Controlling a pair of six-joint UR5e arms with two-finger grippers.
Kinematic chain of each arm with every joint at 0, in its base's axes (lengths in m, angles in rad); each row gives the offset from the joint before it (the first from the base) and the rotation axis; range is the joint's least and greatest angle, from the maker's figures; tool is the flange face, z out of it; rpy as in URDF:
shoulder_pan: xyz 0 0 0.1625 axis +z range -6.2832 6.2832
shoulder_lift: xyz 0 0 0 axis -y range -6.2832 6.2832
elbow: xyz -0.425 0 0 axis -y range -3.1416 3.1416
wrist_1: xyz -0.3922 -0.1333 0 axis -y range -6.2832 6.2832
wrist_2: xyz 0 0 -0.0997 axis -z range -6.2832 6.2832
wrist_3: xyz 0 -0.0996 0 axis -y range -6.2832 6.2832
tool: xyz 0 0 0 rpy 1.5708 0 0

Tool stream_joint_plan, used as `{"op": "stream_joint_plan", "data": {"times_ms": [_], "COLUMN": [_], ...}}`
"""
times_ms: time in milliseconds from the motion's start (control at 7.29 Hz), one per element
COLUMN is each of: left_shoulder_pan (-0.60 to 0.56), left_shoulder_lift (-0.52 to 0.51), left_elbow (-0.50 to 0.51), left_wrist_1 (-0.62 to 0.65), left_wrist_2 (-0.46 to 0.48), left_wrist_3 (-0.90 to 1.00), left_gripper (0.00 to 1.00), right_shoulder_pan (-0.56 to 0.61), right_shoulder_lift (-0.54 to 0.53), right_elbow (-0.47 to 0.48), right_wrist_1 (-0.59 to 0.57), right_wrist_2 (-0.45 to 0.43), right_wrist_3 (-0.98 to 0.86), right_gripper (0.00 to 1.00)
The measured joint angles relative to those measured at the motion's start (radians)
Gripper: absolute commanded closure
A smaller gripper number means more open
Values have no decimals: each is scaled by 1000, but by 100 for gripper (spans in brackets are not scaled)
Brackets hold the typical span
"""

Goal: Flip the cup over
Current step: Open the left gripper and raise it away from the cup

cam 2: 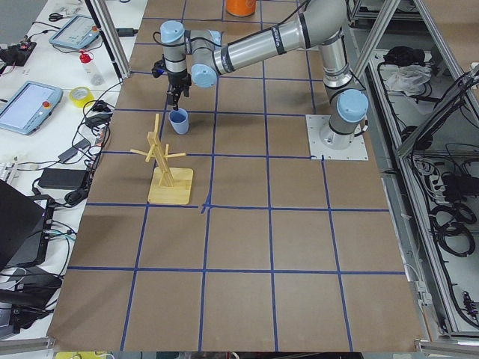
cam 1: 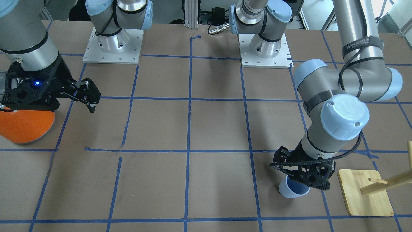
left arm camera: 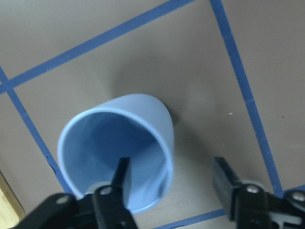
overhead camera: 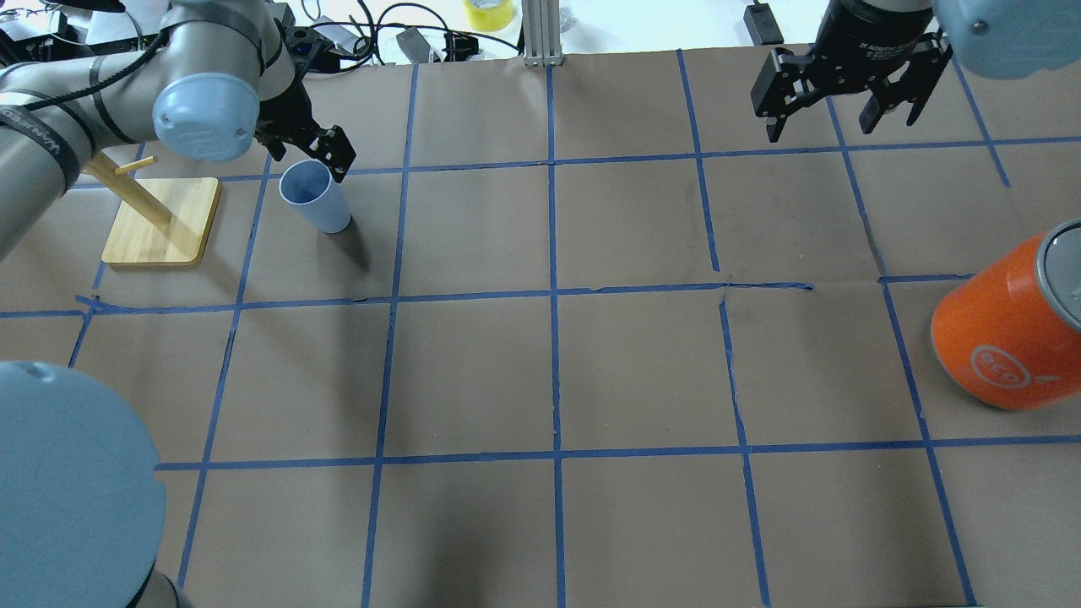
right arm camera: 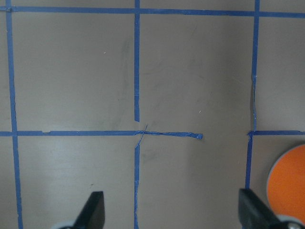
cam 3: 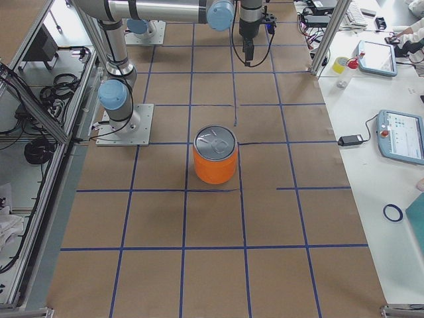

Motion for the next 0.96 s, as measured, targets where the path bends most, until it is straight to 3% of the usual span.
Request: {"op": "stream_joint_plan", "data": {"times_ms": [275,686,961], "left_shoulder_pan": [-8,-32,-76], "left_shoulder_lift": [144,350,417], "left_elbow": [-10,-62,-77], "left_wrist_1": [-114,-213,-270], "left_wrist_2": [-7,-34,-36], "left_wrist_3": [-29,-261,-434], "left_gripper": [0,0,0], "right_shoulder_pan": [0,0,0], "right_shoulder_lift": [2,4,4], "right_elbow": [0,1,1], "right_wrist_1": [0,-1,0], "right_wrist_2": [0,0,0], "right_wrist_3": [0,0,0], "right_gripper": [0,0,0]}}
